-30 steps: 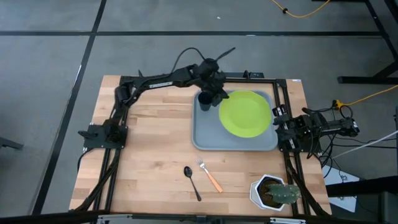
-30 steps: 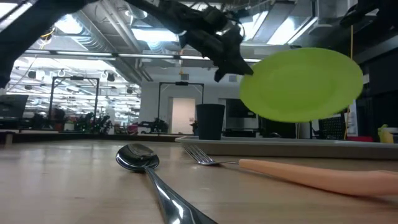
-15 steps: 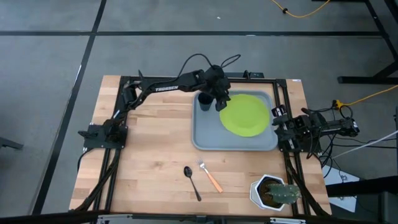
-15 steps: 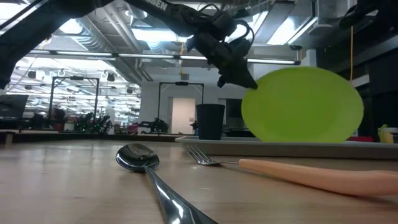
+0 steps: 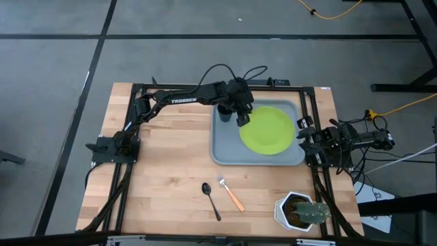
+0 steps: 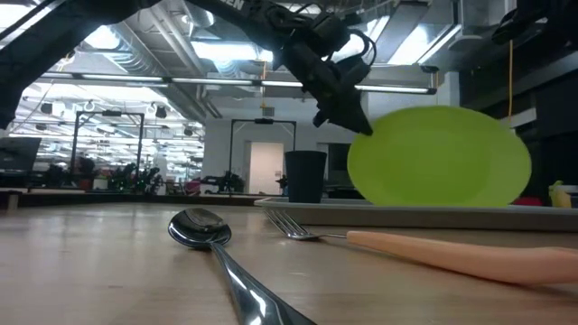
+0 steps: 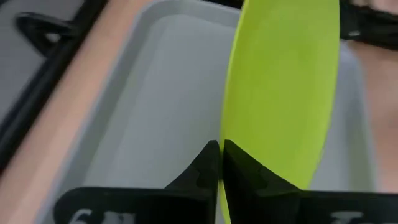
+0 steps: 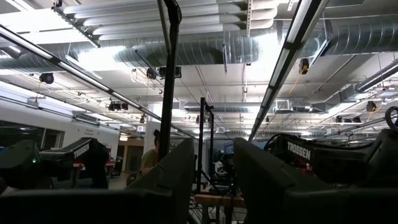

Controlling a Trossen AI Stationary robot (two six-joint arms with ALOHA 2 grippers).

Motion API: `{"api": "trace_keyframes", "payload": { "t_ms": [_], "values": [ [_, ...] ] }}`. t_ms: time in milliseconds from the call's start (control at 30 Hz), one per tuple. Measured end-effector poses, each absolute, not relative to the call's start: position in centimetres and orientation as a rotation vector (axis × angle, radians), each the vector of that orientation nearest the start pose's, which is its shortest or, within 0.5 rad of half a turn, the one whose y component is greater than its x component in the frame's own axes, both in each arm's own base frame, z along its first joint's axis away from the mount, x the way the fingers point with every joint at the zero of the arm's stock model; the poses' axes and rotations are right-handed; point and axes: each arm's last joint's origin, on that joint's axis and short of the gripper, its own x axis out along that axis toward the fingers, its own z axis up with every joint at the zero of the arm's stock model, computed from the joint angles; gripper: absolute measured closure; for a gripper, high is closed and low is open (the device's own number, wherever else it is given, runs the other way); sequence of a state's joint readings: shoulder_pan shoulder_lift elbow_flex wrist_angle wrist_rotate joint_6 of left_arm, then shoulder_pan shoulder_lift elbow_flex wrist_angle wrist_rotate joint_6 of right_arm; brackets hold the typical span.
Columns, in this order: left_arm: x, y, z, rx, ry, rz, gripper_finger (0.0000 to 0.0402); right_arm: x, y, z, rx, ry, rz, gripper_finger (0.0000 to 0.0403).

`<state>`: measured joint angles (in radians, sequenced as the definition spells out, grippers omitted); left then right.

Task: Pick and place plate/cup/fork/spoon on tray
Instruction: Put the light green plate on the gray serving tray to the bottom of the black cup

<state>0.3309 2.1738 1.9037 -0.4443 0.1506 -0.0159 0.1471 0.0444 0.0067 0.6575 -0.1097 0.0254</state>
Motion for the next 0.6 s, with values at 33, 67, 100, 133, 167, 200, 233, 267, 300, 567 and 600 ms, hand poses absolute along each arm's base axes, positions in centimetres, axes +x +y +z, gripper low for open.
{"api": "trace_keyframes", "payload": {
  "t_ms": [33, 67, 100, 133, 167, 200, 233, 267, 300, 567, 600],
  "values": [
    [46.89, 15.71, 24.94, -0.180, 0.698, 0.197, 0.0390, 8.07, 1.52, 22.19, 0.036, -0.617, 0.256, 0.0283],
    [46.85, 15.73, 24.88, -0.178, 0.704, 0.206, 0.0388, 8.07, 1.52, 22.18, 0.036, -0.615, 0.256, 0.0283],
    [46.83, 15.72, 24.85, -0.178, 0.708, 0.208, 0.0386, 8.08, 1.52, 22.16, 0.036, -0.613, 0.256, 0.0283],
    [46.82, 15.72, 24.85, -0.178, 0.709, 0.208, 0.0385, 8.10, 1.52, 22.14, 0.036, -0.611, 0.256, 0.0283],
    [46.82, 15.73, 24.84, -0.178, 0.709, 0.208, 0.0385, 8.11, 1.52, 22.13, 0.036, -0.609, 0.256, 0.0283],
    [46.82, 15.72, 24.84, -0.178, 0.710, 0.208, 0.0385, 8.11, 1.52, 22.13, 0.036, -0.609, 0.256, 0.0283],
    [46.82, 15.71, 24.84, -0.178, 0.710, 0.209, 0.0385, 8.11, 1.52, 22.13, 0.036, -0.609, 0.256, 0.0282],
    [46.85, 15.63, 24.84, -0.177, 0.710, 0.207, 0.0385, 8.11, 1.52, 22.13, 0.036, -0.609, 0.256, 0.0283],
    [46.87, 15.54, 24.84, -0.178, 0.710, 0.206, 0.0385, 8.11, 1.52, 22.13, 0.036, -0.609, 0.256, 0.0283],
    [46.86, 15.38, 24.76, -0.219, 0.715, 0.191, 0.0383, 8.10, 1.52, 22.14, 0.037, -0.610, 0.257, 0.0283],
    [46.83, 15.39, 24.72, -0.220, 0.719, 0.192, 0.0383, 8.10, 1.52, 22.14, 0.045, -0.609, 0.259, 0.0283]
  ]
}}
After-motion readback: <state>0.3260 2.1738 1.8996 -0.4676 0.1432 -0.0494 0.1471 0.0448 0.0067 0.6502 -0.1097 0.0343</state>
